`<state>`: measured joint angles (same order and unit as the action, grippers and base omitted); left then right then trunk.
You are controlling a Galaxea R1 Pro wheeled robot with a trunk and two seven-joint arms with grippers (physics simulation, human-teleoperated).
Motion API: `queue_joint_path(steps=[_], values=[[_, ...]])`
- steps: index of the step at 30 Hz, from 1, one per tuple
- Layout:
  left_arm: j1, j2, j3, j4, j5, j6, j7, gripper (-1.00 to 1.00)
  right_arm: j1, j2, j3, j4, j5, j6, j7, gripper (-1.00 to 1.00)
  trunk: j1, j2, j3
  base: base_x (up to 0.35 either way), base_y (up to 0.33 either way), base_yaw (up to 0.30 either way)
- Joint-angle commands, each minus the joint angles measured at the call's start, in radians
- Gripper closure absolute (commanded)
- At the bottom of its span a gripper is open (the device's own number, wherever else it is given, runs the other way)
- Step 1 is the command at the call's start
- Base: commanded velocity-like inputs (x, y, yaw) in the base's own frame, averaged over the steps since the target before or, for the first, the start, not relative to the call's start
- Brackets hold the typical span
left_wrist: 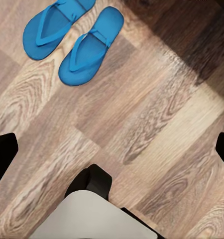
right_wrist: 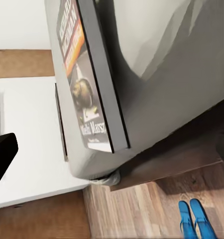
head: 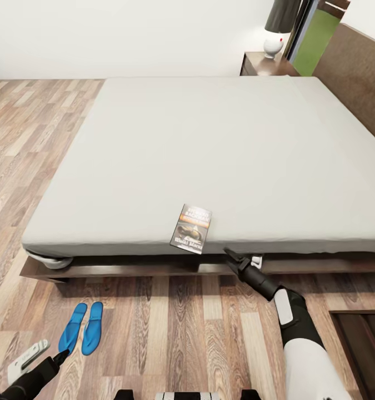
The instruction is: In the bedroom, move the book from the bed onto either nightstand, and place the two sandals side by side next to the bed.
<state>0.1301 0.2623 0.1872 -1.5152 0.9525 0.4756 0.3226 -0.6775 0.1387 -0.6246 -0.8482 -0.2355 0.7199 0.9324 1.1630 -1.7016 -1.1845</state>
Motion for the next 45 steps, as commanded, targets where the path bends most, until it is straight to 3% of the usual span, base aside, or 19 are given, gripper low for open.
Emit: queue_joint_path(steps=[1,3,7,10,11,14,19,29,32,39,45], values=[[0.0,-0.001,0.003,-0.002,0.011,0.002,0.008,-1.0,-0.001,0.001,-0.004,0.015,-0.002,-0.002,0.001,-1.0,0.004,-0.008,-0.004,0.0,0.0,0.001],[0.0,-0.003,0.009,-0.002,0.011,0.002,0.008,-1.0,-0.001,0.002,-0.005,0.054,-0.002,-0.036,0.0,-1.0,0.012,-0.022,-0.01,0.0,0.0,0.001],[0.001,-0.006,0.072,-0.005,0.036,0.01,0.008,-1.0,-0.01,0.005,-0.004,0.184,-0.005,-0.19,-0.002,-1.0,0.027,-0.05,-0.022,0.0,0.0,0.0],[0.007,-0.006,0.138,-0.013,0.106,0.049,0.01,-1.0,-0.02,0.021,-0.003,0.247,-0.01,-0.27,-0.001,-1.0,0.038,-0.071,-0.032,0.0,0.0,0.0],[0.014,-0.006,0.184,-0.018,0.154,0.079,0.013,-1.0,-0.025,0.033,-0.001,0.271,-0.011,-0.303,0.001,-1.0,0.042,-0.078,-0.035,0.0,0.0,0.0],[0.021,-0.007,0.229,-0.024,0.199,0.106,0.015,-1.0,-0.03,0.036,0.002,0.292,-0.013,-0.33,0.007,-1.0,0.054,-0.099,-0.044,0.0,0.0,0.0],[0.026,-0.012,0.268,-0.028,0.232,0.122,0.02,-1.0,-0.039,0.036,0.004,0.309,-0.015,-0.349,0.02,-1.0,0.073,-0.134,-0.06,0.0,0.0,0.0],[0.029,-0.015,0.271,-0.03,0.241,0.123,0.017,-1.0,-0.054,0.036,0.005,0.311,-0.017,-0.359,0.026,-1.0,0.081,-0.148,-0.066,0.0,0.0,0.0],[0.029,-0.029,0.263,-0.024,0.237,0.123,0.016,-1.0,-0.055,0.036,0.005,0.31,-0.017,-0.359,0.027,-1.0,0.081,-0.148,-0.066,0.015,0.014,0.0],[0.029,-0.05,0.256,-0.014,0.159,0.123,0.016,-1.0,-0.057,0.036,0.005,0.308,-0.018,-0.359,0.028,-1.0,0.081,-0.148,-0.066,0.078,0.077,0.0],[0.029,-0.057,0.254,0.002,0.127,0.123,0.015,-1.0,-0.057,0.036,0.005,0.307,-0.018,-0.359,0.028,-1.0,0.081,-0.148,-0.066,0.02,0.019,0.0]])
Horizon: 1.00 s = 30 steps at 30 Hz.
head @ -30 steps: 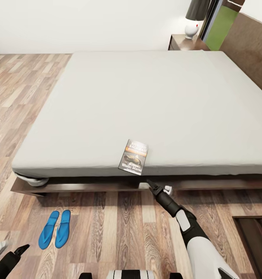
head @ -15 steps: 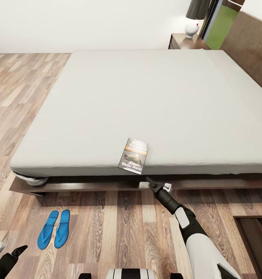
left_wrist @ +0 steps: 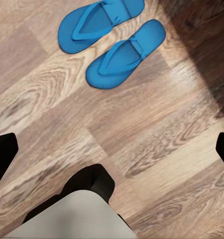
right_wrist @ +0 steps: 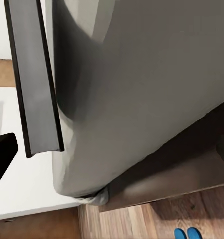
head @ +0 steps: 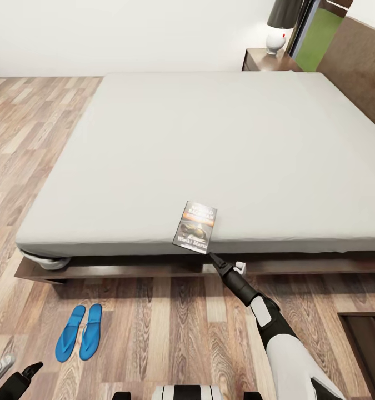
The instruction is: In the bedroom, move the book from the bed onto either nightstand, and place the two sandals side by side next to the bed.
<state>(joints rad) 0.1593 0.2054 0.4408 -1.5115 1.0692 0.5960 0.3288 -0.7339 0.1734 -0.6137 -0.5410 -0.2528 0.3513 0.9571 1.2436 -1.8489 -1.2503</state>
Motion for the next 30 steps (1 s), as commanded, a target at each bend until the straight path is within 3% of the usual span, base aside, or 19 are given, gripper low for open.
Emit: queue_joint_path(steps=[1,13,21,30], values=[[0.0,0.0,0.0,0.0,0.009,0.002,0.009,-1.0,-0.001,0.001,-0.006,0.0,-0.001,0.009,0.004,-1.0,0.0,0.0,0.0,0.007,0.007,0.0],[0.0,0.0,0.0,0.022,0.002,-0.022,0.009,-1.0,-0.007,0.001,-0.002,-0.001,0.001,0.006,0.085,-1.0,0.0,0.0,0.0,0.002,0.002,0.0],[0.0,0.0,0.0,0.027,0.002,-0.024,0.009,-1.0,-0.007,0.001,-0.001,-0.001,0.002,0.006,0.087,-1.0,0.0,0.0,0.0,0.0,0.018,0.0],[0.0,0.0,0.0,0.036,0.002,-0.025,0.009,-1.0,-0.009,0.001,0.0,-0.001,0.003,0.006,0.086,-1.0,0.0,0.0,0.0,0.0,0.198,0.0]])
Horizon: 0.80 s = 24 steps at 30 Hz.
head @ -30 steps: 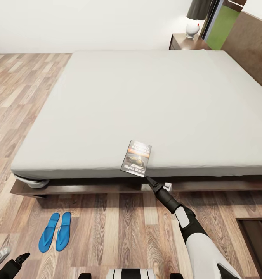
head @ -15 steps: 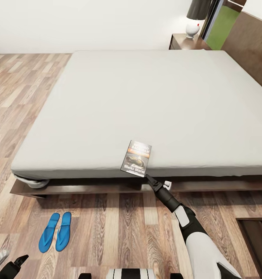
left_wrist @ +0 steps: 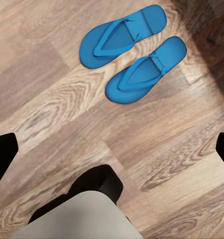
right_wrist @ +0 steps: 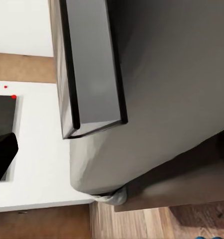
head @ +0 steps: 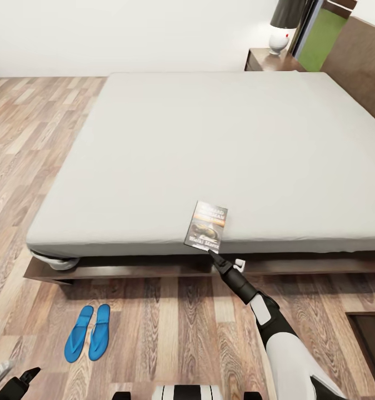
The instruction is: In the bedroom, move the book from the bed onto either nightstand, and place the two sandals side by side next to the bed.
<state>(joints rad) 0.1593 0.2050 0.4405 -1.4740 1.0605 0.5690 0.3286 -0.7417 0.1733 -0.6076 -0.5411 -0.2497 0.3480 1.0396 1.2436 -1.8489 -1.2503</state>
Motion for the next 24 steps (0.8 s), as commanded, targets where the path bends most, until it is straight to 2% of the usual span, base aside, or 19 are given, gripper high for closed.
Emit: queue_joint_path(steps=[1,9,24], values=[[0.0,0.0,0.0,-0.001,0.01,0.002,0.009,-1.0,-0.001,0.001,-0.006,0.0,0.0,0.009,0.004,-1.0,0.0,0.0,0.0,0.0,0.09,0.0],[0.0,0.0,0.0,0.0,0.01,0.002,0.009,-1.0,-0.003,0.001,-0.006,0.0,0.001,0.009,0.004,-1.0,0.0,0.0,0.0,0.004,0.032,0.0],[0.0,0.0,0.0,0.014,0.011,-0.032,0.01,-1.0,-0.004,0.001,-0.006,0.0,0.003,0.009,0.005,-1.0,0.0,0.0,0.0,0.081,0.07,0.0]])
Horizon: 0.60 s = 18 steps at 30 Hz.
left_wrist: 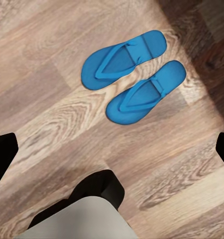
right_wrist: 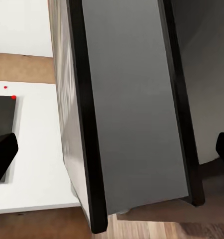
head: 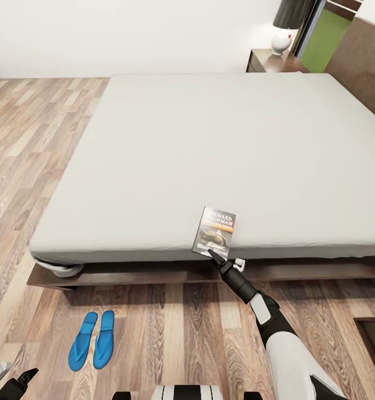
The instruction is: In the bedroom, move the book from the bed onto either nightstand, and place the two sandals side by side next to the bed.
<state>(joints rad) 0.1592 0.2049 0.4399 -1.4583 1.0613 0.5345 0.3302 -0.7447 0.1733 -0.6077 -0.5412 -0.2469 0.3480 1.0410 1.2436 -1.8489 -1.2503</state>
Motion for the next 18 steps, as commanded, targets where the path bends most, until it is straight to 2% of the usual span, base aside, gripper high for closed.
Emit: queue_joint_path(steps=[1,13,18], values=[[0.0,0.0,0.0,0.0,0.011,0.001,0.009,-1.0,-0.001,0.001,-0.006,0.0,0.0,0.009,0.004,-1.0,0.0,0.0,0.0,0.01,0.009,0.0],[0.0,0.001,0.0,0.01,0.011,0.0,0.008,-1.0,-0.001,0.001,-0.006,0.0,0.002,0.008,0.013,-1.0,0.0,0.0,0.0,0.002,0.002,0.0],[0.0,0.001,0.0,0.015,0.011,0.0,0.007,-1.0,-0.001,0.001,-0.006,0.0,-0.001,-0.025,0.014,-1.0,0.0,0.0,0.0,0.0,0.0,0.0]])
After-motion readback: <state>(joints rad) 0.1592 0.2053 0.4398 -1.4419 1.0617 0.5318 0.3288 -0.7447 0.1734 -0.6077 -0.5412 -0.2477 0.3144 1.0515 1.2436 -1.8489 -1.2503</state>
